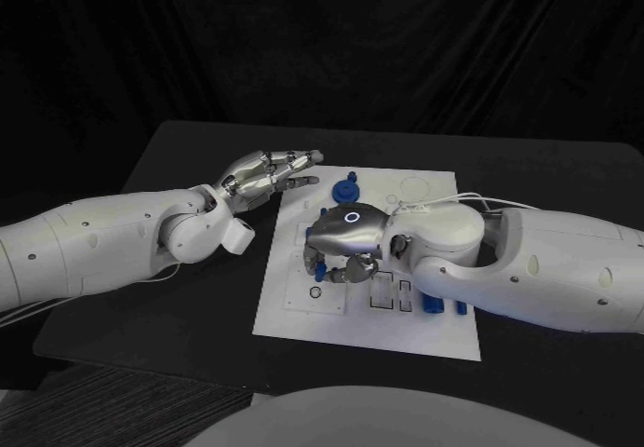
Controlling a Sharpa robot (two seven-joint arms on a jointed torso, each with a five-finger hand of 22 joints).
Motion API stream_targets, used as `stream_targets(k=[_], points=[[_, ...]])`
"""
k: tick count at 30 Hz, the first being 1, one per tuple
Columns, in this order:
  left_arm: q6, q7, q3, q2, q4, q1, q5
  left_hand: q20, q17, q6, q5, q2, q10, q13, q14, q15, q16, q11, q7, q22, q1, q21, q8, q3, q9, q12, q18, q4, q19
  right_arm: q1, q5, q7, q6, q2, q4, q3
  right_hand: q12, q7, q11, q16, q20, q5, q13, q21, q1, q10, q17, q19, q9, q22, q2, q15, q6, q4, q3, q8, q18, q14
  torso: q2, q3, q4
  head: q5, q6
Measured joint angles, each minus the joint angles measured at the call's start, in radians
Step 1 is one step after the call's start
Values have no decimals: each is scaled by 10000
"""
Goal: Assemble the parts on the task board
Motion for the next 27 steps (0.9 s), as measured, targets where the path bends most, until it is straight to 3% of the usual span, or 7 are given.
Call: stream_targets(k=[14, 27], points=[[2, 5, -2, 96, -37, 0, 0, 36, 2, 0, 43, 47, -41, 0, -35, 35, -38, 29, 0, 8, 49, 0, 0, 0, -1, -50, -1, 0, -35, -413, -523, -6, -93, 218, -58, -2, 7, -17, 34, 0, 0, 98, 34, 0, 1, -35, 9, 0, 22, 0, -4, 0, -18, -29, 26, -19, 0, 0, 3, -5, -17, 104, 0], [39, -2, 0, 156, -104, 0, 0, 75, 2, 0, 79, 50, -42, 0, -34, 35, -38, 27, 1, 150, 140, 31, -1, 31, -2, -49, 0, -30, 5, -521, -996, -9, -108, 255, -194, 0, 5, -20, 43, 0, 0, 274, 43, 0, -52, -44, 15, 0, 48, -1, -59, 0, -21, -160, 133, -38, 0, 0, -11, -4, -14, 79, 0]])
